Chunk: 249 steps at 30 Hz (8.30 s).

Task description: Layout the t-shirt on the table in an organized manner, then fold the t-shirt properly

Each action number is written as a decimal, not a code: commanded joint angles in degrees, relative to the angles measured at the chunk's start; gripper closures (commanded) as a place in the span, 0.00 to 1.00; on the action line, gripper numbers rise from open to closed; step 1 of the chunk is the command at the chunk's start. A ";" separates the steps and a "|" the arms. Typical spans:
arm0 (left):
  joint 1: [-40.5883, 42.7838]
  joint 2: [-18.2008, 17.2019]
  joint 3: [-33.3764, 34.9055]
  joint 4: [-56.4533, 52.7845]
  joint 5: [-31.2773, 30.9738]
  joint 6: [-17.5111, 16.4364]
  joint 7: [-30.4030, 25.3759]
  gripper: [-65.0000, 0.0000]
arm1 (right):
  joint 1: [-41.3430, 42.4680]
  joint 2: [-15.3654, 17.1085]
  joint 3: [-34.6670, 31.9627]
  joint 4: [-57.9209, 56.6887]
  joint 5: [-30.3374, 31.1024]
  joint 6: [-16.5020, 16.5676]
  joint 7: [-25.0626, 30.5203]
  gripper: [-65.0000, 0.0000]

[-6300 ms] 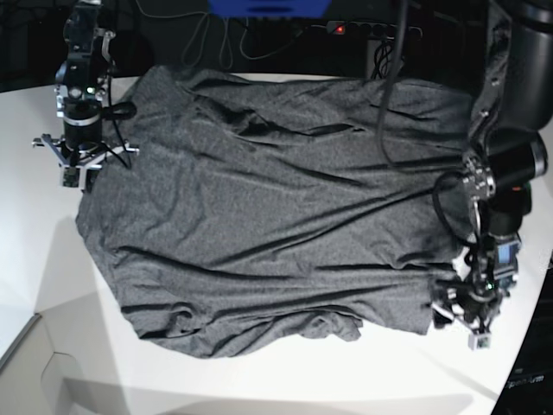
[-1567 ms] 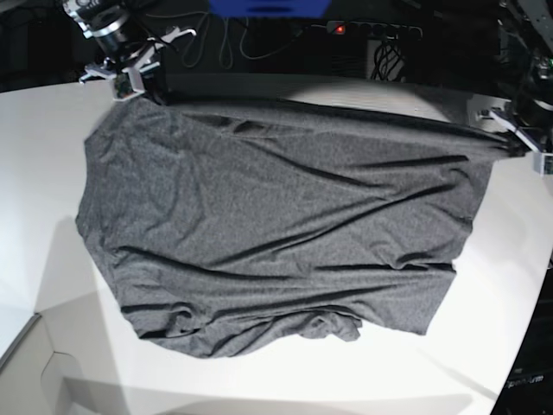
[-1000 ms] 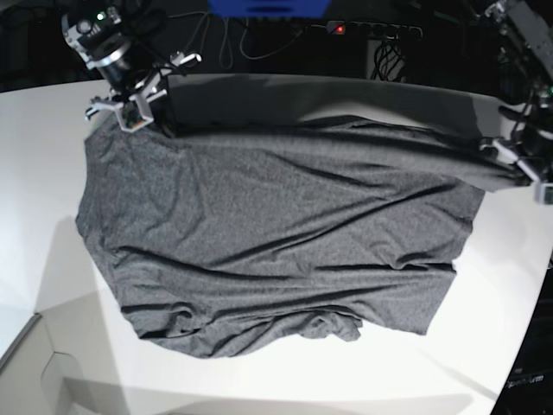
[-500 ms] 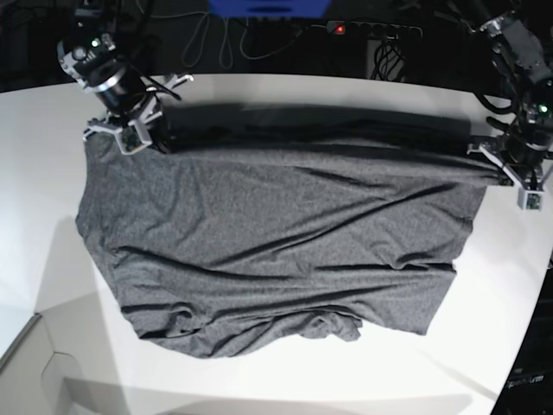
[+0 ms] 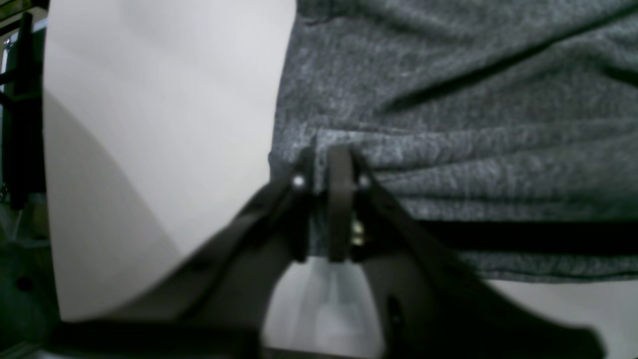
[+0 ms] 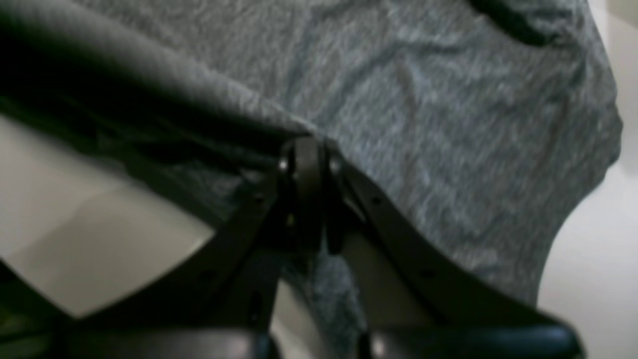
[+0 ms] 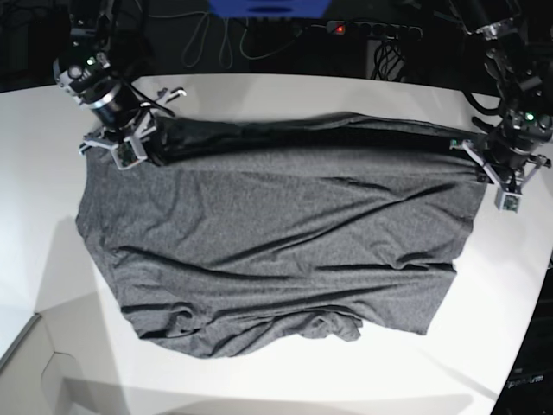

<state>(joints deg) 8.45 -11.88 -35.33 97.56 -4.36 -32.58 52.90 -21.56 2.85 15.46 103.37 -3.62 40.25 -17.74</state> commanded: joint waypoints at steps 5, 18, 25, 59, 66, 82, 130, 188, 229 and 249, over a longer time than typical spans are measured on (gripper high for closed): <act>-0.14 -0.38 -0.23 0.77 6.34 0.18 -0.82 0.82 | 0.24 0.44 0.40 0.41 0.94 -0.25 1.34 1.00; -0.76 -0.47 -0.23 -4.94 7.31 0.18 -1.43 0.81 | -0.02 0.36 0.05 -1.17 0.94 -0.25 1.34 1.00; -0.23 -1.00 -0.40 -4.42 7.13 0.09 -1.26 0.40 | -0.37 0.36 0.23 -1.17 0.94 -0.25 1.25 1.00; 2.15 2.08 -9.99 -8.11 -3.68 -0.08 -7.32 0.19 | -7.49 -0.79 0.23 7.00 1.20 -0.25 1.78 0.43; 1.71 2.69 -9.72 -12.94 -3.86 -0.08 -7.94 0.19 | -8.99 -0.87 0.14 9.90 1.29 -0.25 1.78 0.43; 0.83 2.25 -10.25 -20.42 -3.77 -7.42 -8.11 0.51 | -14.97 -1.40 -5.66 10.34 1.02 -0.25 1.87 0.43; -1.90 0.76 -15.35 -10.75 -3.86 -7.42 -7.32 1.00 | -4.59 -6.06 -14.19 -0.82 0.85 -0.25 1.34 0.44; -3.48 0.14 -15.53 -4.50 -3.77 -7.42 -7.23 1.00 | -19.54 -0.79 -24.39 8.58 0.85 -0.25 1.34 1.00; -18.07 -1.09 -7.70 -13.91 0.54 -7.42 -7.94 1.00 | 6.22 3.96 -23.95 2.52 1.02 -0.25 -12.11 1.00; -28.18 -2.23 -7.35 -26.13 3.26 -7.42 -8.11 1.00 | 16.24 4.05 -23.95 -4.25 0.94 -0.25 -12.11 1.00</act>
<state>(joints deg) -18.04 -13.13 -42.70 70.52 -0.23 -40.14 46.17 -6.17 6.79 -8.54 98.30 -3.64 39.83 -31.07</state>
